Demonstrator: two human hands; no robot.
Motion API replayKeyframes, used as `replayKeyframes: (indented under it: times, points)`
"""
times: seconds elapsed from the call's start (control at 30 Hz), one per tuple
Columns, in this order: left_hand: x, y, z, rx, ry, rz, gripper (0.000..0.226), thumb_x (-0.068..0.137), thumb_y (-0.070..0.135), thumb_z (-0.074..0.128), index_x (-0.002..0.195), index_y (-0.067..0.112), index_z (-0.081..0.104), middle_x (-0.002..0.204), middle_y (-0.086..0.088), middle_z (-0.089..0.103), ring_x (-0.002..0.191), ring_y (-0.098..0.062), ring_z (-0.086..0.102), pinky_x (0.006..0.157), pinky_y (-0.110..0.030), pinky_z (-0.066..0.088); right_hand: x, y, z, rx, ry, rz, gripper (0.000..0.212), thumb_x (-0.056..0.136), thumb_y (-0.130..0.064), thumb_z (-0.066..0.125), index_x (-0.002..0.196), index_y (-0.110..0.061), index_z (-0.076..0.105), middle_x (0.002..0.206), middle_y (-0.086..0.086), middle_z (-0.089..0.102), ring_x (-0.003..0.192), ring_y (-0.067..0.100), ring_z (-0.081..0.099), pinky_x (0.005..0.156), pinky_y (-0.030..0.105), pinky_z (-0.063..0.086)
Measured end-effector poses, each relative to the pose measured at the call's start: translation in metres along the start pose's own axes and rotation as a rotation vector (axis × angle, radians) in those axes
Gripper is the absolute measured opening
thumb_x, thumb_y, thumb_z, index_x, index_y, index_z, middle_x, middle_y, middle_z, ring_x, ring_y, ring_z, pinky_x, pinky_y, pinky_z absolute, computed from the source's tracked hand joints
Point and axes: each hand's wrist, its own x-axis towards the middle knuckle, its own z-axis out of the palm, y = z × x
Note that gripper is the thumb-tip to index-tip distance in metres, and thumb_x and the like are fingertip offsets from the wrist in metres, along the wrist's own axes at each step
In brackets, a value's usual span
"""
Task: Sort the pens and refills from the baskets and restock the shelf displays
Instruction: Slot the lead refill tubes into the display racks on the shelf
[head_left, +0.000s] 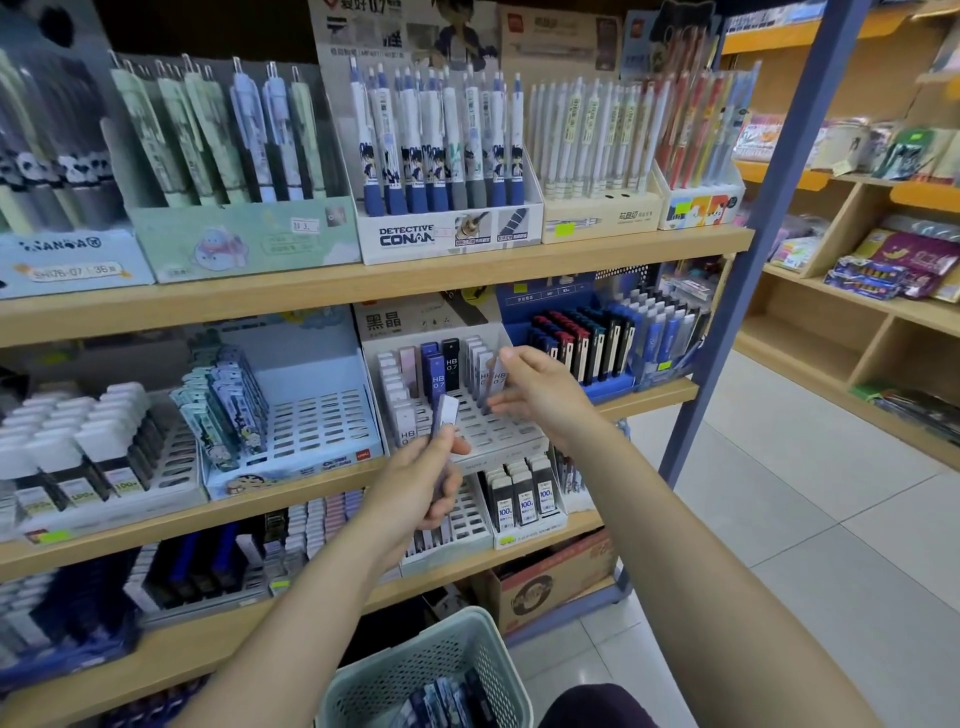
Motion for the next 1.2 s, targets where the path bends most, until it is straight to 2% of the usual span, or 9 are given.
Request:
replayKeyframes:
  times: [0.23, 0.47, 0.53, 0.67, 0.73, 0.87, 0.97, 1.1, 1.2]
  points:
    - [0.002, -0.003, 0.000, 0.009, 0.002, -0.003, 0.032, 0.104, 0.040, 0.047, 0.112, 0.011, 0.058, 0.068, 0.000, 0.055, 0.050, -0.011, 0.044, 0.043, -0.021, 0.027, 0.009, -0.002, 0.015, 0.054, 0.107, 0.158, 0.036, 0.095, -0.038, 0.066, 0.115, -0.008, 0.064, 0.088, 0.011, 0.069, 0.074, 0.025, 0.074, 0.073, 0.035, 0.063]
    - [0.000, -0.003, -0.002, -0.034, 0.003, 0.025, 0.025, 0.101, 0.030, 0.057, 0.115, 0.010, 0.063, 0.075, -0.006, 0.067, 0.054, -0.014, 0.056, 0.041, -0.021, 0.032, 0.007, -0.002, 0.017, -0.155, 0.382, 0.006, 0.033, 0.087, -0.040, 0.075, 0.086, -0.012, 0.058, 0.072, 0.004, 0.063, 0.057, 0.017, 0.060, 0.064, 0.037, 0.055]
    - [-0.001, 0.000, -0.002, -0.047, 0.021, 0.040, 0.024, 0.099, 0.029, 0.060, 0.114, 0.010, 0.065, 0.078, -0.007, 0.071, 0.056, -0.016, 0.058, 0.041, -0.021, 0.033, -0.006, -0.009, 0.015, -0.191, 0.283, -0.042, 0.033, 0.091, -0.042, 0.069, 0.081, -0.012, 0.061, 0.068, 0.000, 0.060, 0.058, 0.014, 0.055, 0.062, 0.032, 0.049]
    - [-0.004, 0.004, 0.002, -0.049, 0.044, 0.060, 0.021, 0.097, 0.024, 0.064, 0.110, 0.008, 0.068, 0.082, -0.007, 0.075, 0.056, -0.016, 0.060, 0.040, -0.021, 0.033, -0.038, -0.024, 0.017, -0.329, -0.245, -0.010, 0.036, 0.092, -0.045, 0.067, 0.084, -0.010, 0.070, 0.070, -0.011, 0.061, 0.063, 0.003, 0.055, 0.059, 0.019, 0.042]
    - [-0.007, 0.005, 0.005, -0.046, 0.064, 0.064, 0.019, 0.096, 0.021, 0.066, 0.106, 0.006, 0.069, 0.082, -0.008, 0.076, 0.053, -0.015, 0.059, 0.040, -0.021, 0.032, -0.045, -0.024, 0.018, -0.321, -0.317, -0.015, 0.029, 0.092, -0.035, 0.070, 0.084, -0.007, 0.068, 0.068, -0.009, 0.060, 0.060, -0.002, 0.055, 0.058, 0.014, 0.041]
    - [-0.015, 0.007, 0.004, -0.029, 0.069, 0.057, 0.019, 0.093, 0.025, 0.069, 0.102, 0.008, 0.068, 0.072, -0.005, 0.070, 0.049, -0.013, 0.052, 0.040, -0.019, 0.029, -0.052, -0.026, 0.021, -0.230, -0.282, -0.045, 0.016, 0.092, -0.027, 0.071, 0.084, -0.013, 0.070, 0.076, -0.005, 0.066, 0.061, -0.005, 0.054, 0.056, 0.008, 0.039]
    - [-0.021, 0.009, -0.001, -0.002, 0.012, 0.055, 0.020, 0.095, 0.026, 0.067, 0.107, 0.010, 0.065, 0.071, -0.005, 0.066, 0.048, -0.014, 0.050, 0.039, -0.019, 0.027, -0.053, -0.025, 0.023, -0.066, -0.159, -0.033, 0.014, 0.091, -0.026, 0.071, 0.085, -0.015, 0.067, 0.079, 0.000, 0.063, 0.070, 0.010, 0.053, 0.061, 0.022, 0.040]
    - [-0.030, 0.007, -0.010, 0.074, -0.013, 0.026, 0.020, 0.101, 0.023, 0.059, 0.107, 0.005, 0.061, 0.069, -0.003, 0.059, 0.047, -0.010, 0.044, 0.041, -0.019, 0.028, -0.052, -0.029, 0.015, 0.144, 0.085, -0.044, 0.015, 0.095, -0.022, 0.067, 0.085, -0.011, 0.063, 0.065, 0.003, 0.063, 0.056, 0.014, 0.056, 0.055, 0.027, 0.042]
    - [-0.036, 0.009, -0.010, 0.071, 0.050, 0.041, 0.023, 0.097, 0.027, 0.064, 0.111, 0.009, 0.063, 0.066, 0.002, 0.052, 0.048, -0.007, 0.039, 0.043, -0.018, 0.031, -0.056, -0.033, 0.011, 0.139, 0.188, -0.037, 0.014, 0.098, -0.017, 0.062, 0.086, -0.011, 0.056, 0.058, 0.004, 0.062, 0.049, 0.014, 0.056, 0.052, 0.027, 0.044]
